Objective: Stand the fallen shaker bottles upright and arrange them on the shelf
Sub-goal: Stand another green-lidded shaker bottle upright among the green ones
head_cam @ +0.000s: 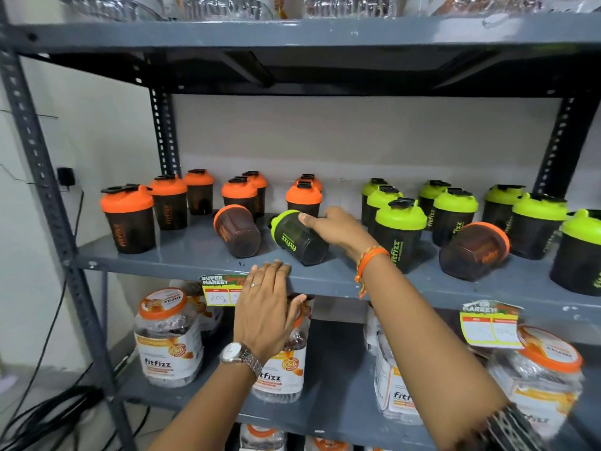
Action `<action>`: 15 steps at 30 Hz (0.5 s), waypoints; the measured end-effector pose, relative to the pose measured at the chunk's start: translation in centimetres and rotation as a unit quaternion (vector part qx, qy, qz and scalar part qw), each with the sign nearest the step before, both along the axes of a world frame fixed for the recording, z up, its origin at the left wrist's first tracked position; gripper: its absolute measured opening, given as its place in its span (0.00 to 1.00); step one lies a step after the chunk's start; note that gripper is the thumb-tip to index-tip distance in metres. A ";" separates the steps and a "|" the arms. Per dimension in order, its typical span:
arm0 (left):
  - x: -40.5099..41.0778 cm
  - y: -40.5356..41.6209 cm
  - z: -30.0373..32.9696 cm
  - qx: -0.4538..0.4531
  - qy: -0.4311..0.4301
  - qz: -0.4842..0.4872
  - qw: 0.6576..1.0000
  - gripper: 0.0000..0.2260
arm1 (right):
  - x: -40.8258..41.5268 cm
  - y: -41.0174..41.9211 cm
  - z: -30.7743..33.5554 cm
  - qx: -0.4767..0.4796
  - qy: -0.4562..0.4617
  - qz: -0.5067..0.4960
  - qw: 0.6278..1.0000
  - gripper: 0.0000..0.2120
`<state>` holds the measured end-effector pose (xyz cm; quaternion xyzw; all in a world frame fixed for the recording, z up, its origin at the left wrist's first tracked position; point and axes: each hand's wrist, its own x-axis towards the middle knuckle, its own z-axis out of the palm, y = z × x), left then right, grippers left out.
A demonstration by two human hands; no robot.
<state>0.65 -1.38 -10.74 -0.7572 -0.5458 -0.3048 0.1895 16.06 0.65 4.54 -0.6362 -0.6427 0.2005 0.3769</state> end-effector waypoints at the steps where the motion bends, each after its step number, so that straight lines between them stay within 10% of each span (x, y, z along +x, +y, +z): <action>1: 0.0 0.0 0.0 0.000 0.000 -0.001 1.000 0.26 | -0.2 0.7 0.0 -0.014 0.012 0.003 1.000 0.18; 15: -0.5 1.0 -0.5 0.026 0.004 -0.017 1.000 0.25 | -1.6 4.2 0.4 -0.144 0.090 0.017 0.985 0.20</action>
